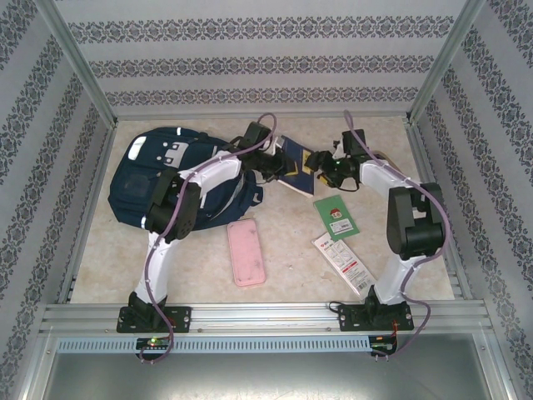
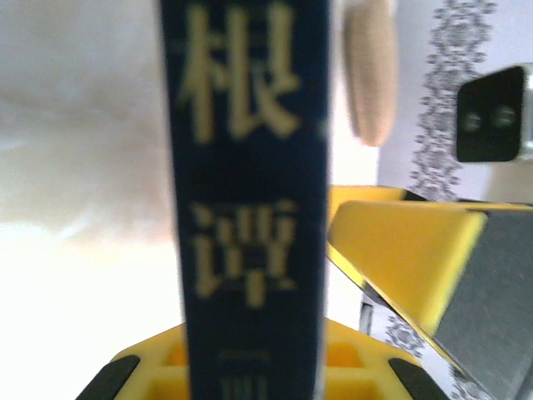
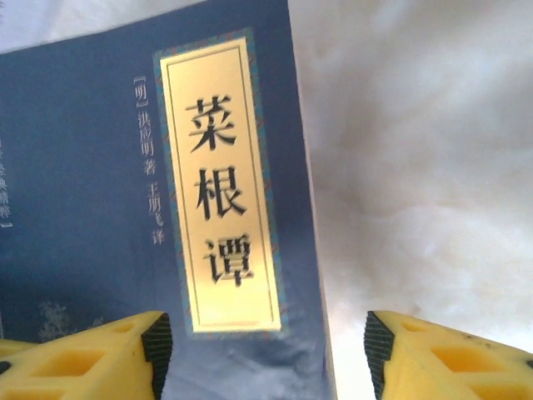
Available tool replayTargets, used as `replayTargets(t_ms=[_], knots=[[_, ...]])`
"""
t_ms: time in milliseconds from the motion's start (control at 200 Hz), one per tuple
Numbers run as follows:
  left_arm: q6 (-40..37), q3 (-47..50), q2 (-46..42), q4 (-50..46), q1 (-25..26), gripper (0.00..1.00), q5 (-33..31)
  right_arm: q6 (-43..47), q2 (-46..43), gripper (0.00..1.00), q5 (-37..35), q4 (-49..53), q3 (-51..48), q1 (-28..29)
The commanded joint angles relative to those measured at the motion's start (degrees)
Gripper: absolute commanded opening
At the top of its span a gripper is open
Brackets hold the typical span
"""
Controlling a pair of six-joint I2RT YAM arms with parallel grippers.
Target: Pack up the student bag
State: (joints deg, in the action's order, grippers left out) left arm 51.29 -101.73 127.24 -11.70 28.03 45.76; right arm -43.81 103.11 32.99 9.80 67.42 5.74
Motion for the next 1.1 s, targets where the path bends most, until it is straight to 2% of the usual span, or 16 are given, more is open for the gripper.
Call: replayTargets(t_ms=[0, 215, 370, 430, 510, 619, 634, 689, 779, 849, 929, 1029, 1094], knots=[[1.8, 0.7, -4.4, 8.0, -1.0, 0.00, 6.2, -8.0, -1.6, 0.66, 9.6, -13.5, -3.8, -1.7], [5.8, 1.9, -4.9, 14.2, -1.7, 0.00, 10.6, -15.4, 0.1, 0.67, 18.1, -27.3, -6.1, -3.3], [6.6, 1.8, -4.6, 15.3, -1.8, 0.00, 12.6, -24.9, 3.1, 0.65, 24.0, -41.6, -7.2, -3.3], [6.0, 1.7, -4.5, 14.3, -2.0, 0.00, 12.5, -28.1, 3.8, 0.50, 24.6, -46.4, -8.0, -3.3], [4.6, 1.6, -4.8, 12.1, -2.3, 0.00, 12.1, -30.3, 4.2, 0.38, 24.8, -50.0, -8.7, -3.4], [3.2, 1.4, -4.9, 10.0, -2.5, 0.00, 12.1, -31.1, 3.9, 0.07, 25.2, -52.1, -9.3, -3.5], [2.6, 1.3, -4.9, 9.2, -2.6, 0.02, 11.8, -31.0, 3.8, 0.00, 25.2, -52.0, -9.4, -3.5], [-0.3, 0.2, -5.0, 4.7, -2.7, 0.17, 10.5, -30.6, 3.2, 0.00, 25.0, -51.7, -9.6, -3.5], [-7.9, -3.2, -5.4, -7.1, -3.3, 0.33, 5.6, -30.0, 1.9, 0.00, 24.3, -51.0, -10.1, -3.7], [-14.0, -6.5, -5.7, -18.4, -4.0, 0.40, -2.2, -29.8, 1.0, 0.00, 23.5, -50.5, -10.5, -3.8], [-18.6, -9.2, -6.1, -28.3, -5.3, 0.41, -12.2, -29.0, 0.2, 0.00, 22.6, -49.7, -11.1, -3.8], [-22.4, -9.0, -7.9, -33.4, -6.6, 0.42, -20.4, -28.2, -0.5, 0.00, 21.4, -48.8, -12.1, -3.7], [-25.3, -9.1, -8.9, -37.1, -6.7, 0.43, -28.8, -27.9, -0.8, 0.00, 20.8, -48.6, -12.8, -3.6]])
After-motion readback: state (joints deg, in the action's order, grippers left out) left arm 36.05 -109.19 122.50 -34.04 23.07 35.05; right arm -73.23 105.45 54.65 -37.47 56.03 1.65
